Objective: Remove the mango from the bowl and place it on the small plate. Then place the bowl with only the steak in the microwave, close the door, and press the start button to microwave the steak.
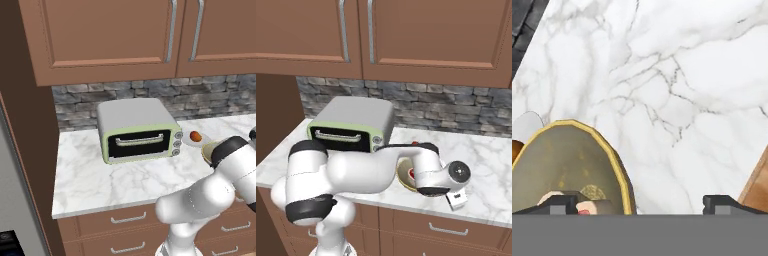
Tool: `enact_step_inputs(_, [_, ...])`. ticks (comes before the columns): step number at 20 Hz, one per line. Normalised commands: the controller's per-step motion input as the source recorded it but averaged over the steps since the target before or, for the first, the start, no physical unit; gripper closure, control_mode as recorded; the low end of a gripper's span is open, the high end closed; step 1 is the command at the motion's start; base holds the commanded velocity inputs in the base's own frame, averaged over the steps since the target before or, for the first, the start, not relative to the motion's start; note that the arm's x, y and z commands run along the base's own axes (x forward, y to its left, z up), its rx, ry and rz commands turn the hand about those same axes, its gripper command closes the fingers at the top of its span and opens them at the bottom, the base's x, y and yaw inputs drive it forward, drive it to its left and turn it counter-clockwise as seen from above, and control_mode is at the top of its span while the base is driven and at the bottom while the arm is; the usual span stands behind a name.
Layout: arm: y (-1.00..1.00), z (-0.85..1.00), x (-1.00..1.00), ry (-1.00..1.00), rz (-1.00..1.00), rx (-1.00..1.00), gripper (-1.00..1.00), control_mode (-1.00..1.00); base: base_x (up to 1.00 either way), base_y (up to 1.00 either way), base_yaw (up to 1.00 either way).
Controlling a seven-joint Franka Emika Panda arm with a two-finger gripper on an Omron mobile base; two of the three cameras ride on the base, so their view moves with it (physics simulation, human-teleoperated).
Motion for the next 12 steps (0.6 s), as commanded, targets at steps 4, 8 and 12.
enact_step_inputs(4, [0.26,-0.34,0.00,-0.12,0.01,0.08,-1.00,-1.00,0.00,0.00,0.00])
enact_step_inputs(8, [0.23,-0.27,0.04,-0.11,0.01,0.04,-1.00,-1.00,0.00,0.00,0.00])
enact_step_inputs(12, [0.14,-0.30,0.09,-0.08,0.04,0.03,-1.00,-1.00,0.00,0.00,0.00])
